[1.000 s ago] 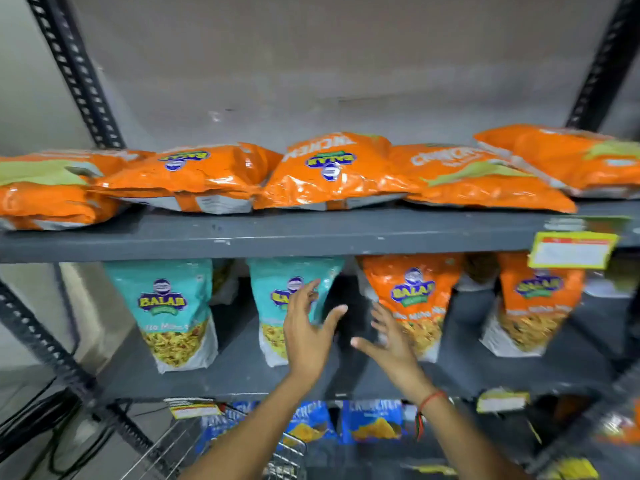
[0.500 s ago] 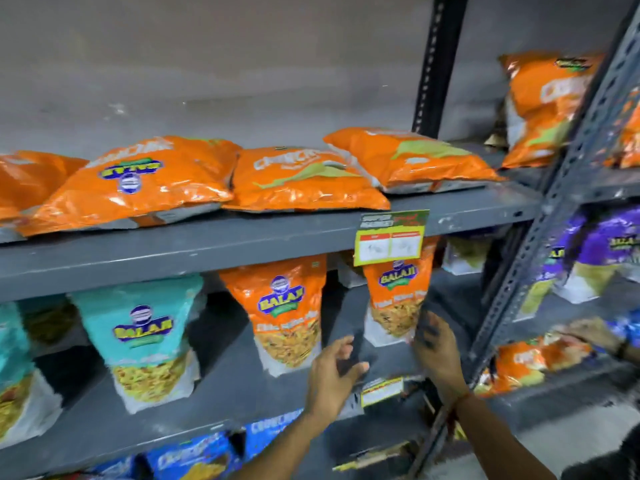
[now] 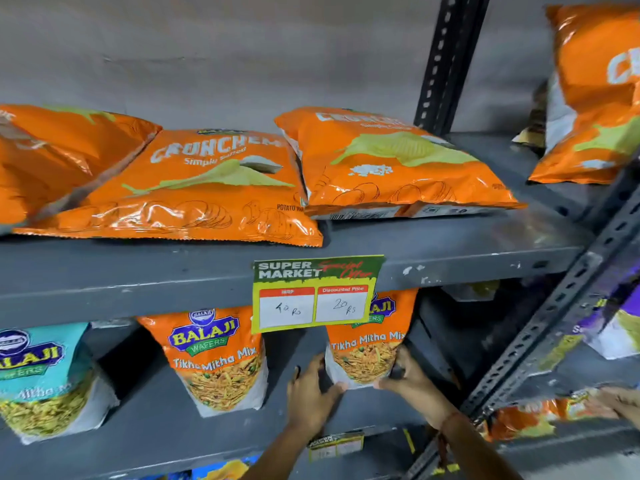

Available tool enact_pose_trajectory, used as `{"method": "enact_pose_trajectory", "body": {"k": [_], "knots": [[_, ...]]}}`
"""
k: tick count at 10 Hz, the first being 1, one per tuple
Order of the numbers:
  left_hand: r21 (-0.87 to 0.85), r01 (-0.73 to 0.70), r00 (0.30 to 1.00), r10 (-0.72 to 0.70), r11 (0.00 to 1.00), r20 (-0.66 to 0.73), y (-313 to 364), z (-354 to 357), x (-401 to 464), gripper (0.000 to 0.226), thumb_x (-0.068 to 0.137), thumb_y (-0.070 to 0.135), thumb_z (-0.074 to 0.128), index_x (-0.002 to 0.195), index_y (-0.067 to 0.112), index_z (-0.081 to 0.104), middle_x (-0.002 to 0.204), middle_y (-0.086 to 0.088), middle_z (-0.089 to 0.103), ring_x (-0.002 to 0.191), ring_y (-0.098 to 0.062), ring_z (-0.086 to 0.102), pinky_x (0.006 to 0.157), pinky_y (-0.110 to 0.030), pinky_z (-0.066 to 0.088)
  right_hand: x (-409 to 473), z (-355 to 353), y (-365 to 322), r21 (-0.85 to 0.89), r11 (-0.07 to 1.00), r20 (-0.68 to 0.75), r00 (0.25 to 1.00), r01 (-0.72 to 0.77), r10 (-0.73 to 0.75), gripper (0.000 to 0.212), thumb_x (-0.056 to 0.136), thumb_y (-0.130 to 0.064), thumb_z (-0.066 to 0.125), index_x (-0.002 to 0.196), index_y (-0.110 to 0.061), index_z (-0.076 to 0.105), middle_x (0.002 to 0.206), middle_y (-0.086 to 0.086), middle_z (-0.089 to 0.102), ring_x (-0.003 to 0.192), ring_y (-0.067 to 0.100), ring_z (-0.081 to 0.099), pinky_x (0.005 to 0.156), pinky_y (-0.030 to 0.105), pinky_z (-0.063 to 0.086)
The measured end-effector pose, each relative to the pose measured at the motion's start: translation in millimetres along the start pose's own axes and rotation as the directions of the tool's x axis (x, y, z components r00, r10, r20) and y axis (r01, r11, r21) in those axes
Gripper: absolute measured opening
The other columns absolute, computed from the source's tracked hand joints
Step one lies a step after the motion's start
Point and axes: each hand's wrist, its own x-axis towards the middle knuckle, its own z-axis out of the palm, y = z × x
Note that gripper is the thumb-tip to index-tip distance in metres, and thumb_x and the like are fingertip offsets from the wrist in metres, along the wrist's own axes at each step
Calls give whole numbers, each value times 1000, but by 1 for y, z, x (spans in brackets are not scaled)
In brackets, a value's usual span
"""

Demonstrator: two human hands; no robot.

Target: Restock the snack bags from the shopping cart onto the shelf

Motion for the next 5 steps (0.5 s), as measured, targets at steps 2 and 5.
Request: {"method": "enact_pose_trajectory", "body": {"k": [2, 5], "knots": [[-4, 9, 1000, -9, 1000, 5, -1, -1, 7, 60, 77, 46, 70, 129, 23, 51, 127, 4, 67, 122, -21, 58, 111, -51, 36, 1, -4, -3, 20, 999, 20, 999, 35, -35, 65, 55, -32, 86, 108, -49, 53, 109, -19, 71, 106, 2, 61, 91, 29, 44], [-48, -17, 996, 21, 999, 87, -1, 5, -8, 80, 77, 52, 62, 145, 24, 30, 145, 7, 52, 141, -20, 38, 124, -46, 2, -20, 6, 5, -24, 985, -157, 973, 168, -170, 91, 62, -27, 87, 135, -43, 35, 131, -30, 52, 121, -1, 47, 103, 33, 35]]}}
